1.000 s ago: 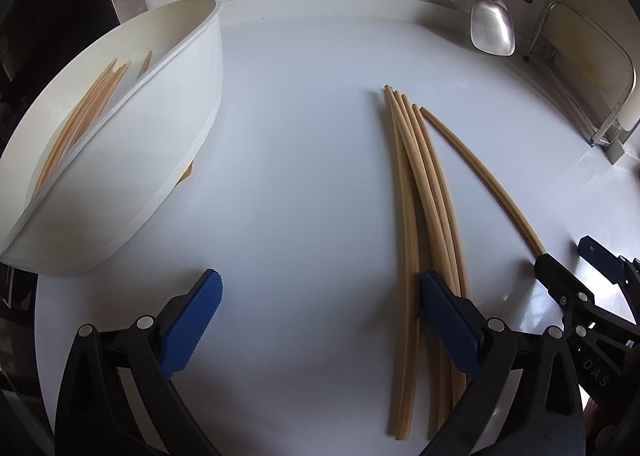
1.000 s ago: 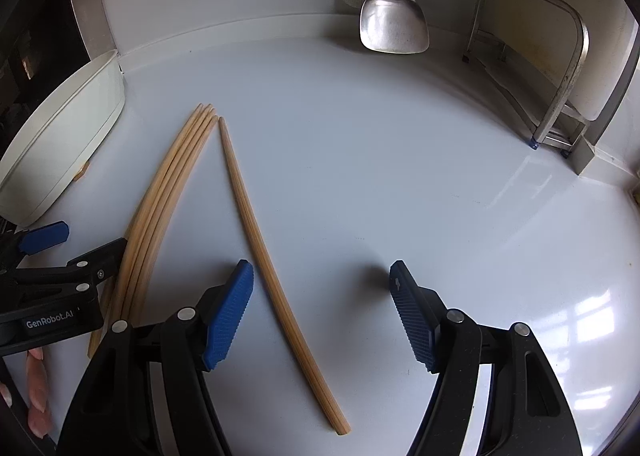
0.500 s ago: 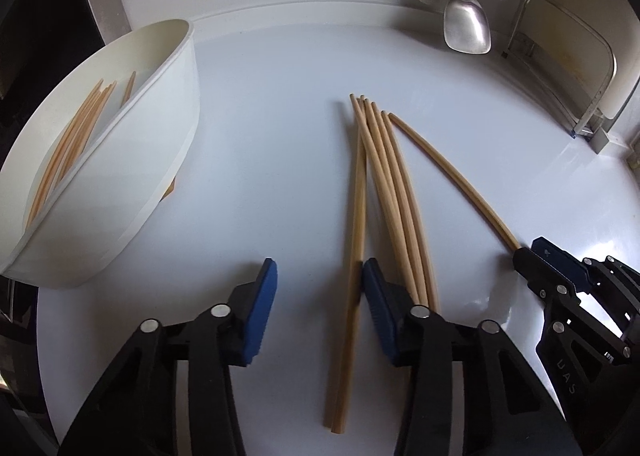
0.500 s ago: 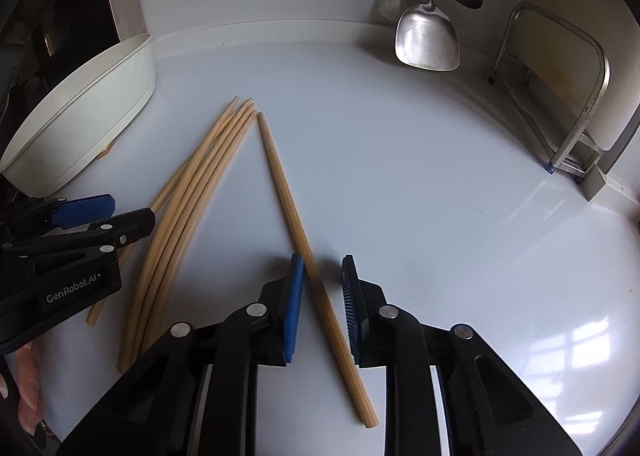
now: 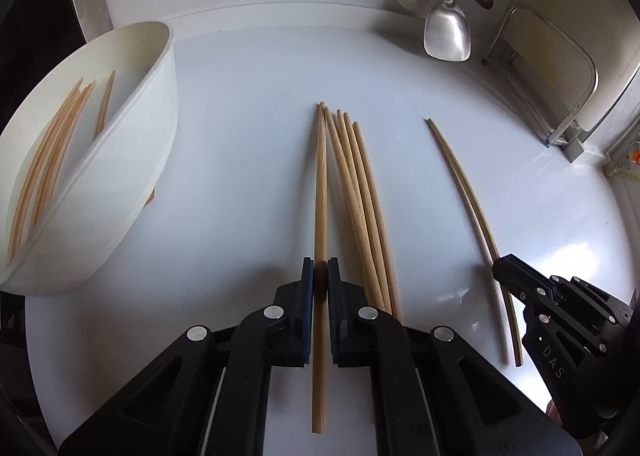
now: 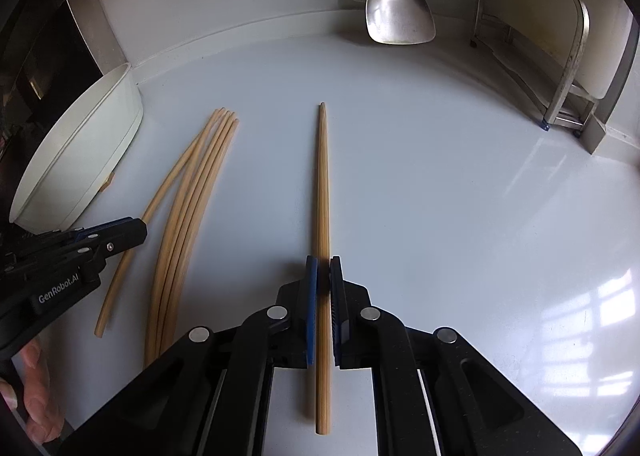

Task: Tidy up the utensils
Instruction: 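Move both held chopsticks into the white basin and open both tools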

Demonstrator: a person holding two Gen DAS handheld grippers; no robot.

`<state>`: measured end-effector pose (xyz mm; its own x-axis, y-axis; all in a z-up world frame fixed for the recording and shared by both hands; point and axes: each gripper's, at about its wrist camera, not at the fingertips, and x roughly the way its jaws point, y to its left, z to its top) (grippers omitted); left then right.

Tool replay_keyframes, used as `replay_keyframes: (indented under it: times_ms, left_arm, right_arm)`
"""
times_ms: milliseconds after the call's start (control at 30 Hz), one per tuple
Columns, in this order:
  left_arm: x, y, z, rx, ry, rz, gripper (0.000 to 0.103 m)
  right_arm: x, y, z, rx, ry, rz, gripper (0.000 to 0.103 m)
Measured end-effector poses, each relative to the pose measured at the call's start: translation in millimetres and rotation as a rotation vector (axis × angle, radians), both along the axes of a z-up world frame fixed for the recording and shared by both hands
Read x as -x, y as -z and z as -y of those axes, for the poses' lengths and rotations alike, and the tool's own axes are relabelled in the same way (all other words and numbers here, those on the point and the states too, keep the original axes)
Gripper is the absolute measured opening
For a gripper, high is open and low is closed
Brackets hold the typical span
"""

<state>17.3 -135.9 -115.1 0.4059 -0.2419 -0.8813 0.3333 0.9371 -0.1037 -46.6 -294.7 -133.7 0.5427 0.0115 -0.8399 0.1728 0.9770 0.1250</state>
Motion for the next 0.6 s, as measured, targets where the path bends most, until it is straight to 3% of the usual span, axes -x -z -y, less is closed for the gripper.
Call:
replay_keyframes:
  times_ms: [167, 600]
  left_arm:
    - [-10, -12, -3, -0.003, -0.008, 0.013, 0.007]
    - [-15, -74, -36, 0.073, -0.015, 0.059, 0.007]
  right_arm:
    - [0, -11, 1, -0.006, 0.008, 0.007, 0.006]
    - [-4, -64, -13, -0.023, 0.012, 0.057, 0.006]
